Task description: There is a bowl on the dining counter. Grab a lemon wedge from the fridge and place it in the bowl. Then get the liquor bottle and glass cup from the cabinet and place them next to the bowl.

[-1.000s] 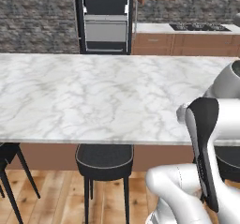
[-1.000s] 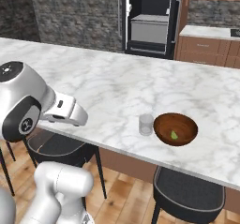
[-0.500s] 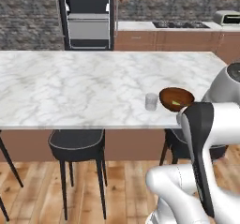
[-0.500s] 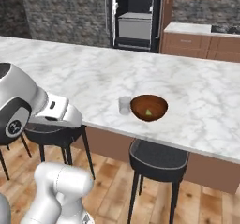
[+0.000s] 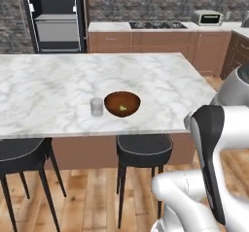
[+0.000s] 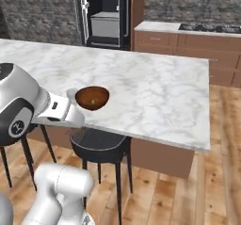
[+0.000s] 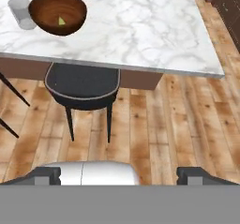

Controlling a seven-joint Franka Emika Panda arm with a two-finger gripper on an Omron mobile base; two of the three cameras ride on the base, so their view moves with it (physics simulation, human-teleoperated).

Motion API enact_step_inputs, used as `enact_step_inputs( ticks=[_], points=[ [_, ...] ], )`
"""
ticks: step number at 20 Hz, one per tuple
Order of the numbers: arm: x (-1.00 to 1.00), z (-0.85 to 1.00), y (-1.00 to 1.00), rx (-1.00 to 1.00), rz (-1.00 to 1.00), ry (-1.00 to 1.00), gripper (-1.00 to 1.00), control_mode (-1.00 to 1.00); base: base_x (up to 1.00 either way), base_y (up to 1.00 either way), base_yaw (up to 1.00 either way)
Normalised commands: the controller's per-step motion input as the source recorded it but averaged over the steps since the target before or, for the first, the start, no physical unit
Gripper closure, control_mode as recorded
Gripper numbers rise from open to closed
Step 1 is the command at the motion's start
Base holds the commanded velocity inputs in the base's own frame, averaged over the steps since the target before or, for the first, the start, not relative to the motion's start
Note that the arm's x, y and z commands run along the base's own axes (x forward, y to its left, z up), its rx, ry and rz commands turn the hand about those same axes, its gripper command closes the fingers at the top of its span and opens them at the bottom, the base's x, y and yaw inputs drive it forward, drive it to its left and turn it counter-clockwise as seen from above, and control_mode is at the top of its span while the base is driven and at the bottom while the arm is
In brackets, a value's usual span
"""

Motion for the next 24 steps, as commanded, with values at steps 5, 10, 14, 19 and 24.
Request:
enact_step_inputs(
  ticks=[5, 10, 14, 19, 24],
  points=[
    [0.0, 0.0, 0.0, 0.0, 0.0, 0.0, -1.0, 1.0, 0.0, -1.0, -0.14],
    [0.0, 0.0, 0.0, 0.0, 0.0, 0.0, -1.0, 1.0, 0.03, -1.0, -0.14],
    [0.0, 0.0, 0.0, 0.0, 0.0, 0.0, -1.0, 1.0, 0.22, -1.0, -0.11],
    [0.0, 0.0, 0.0, 0.0, 0.0, 0.0, -1.0, 1.0, 0.6, -1.0, -0.07],
    [0.0, 0.0, 0.0, 0.0, 0.0, 0.0, -1.0, 1.0, 0.96, -1.0, -0.01]
  ],
)
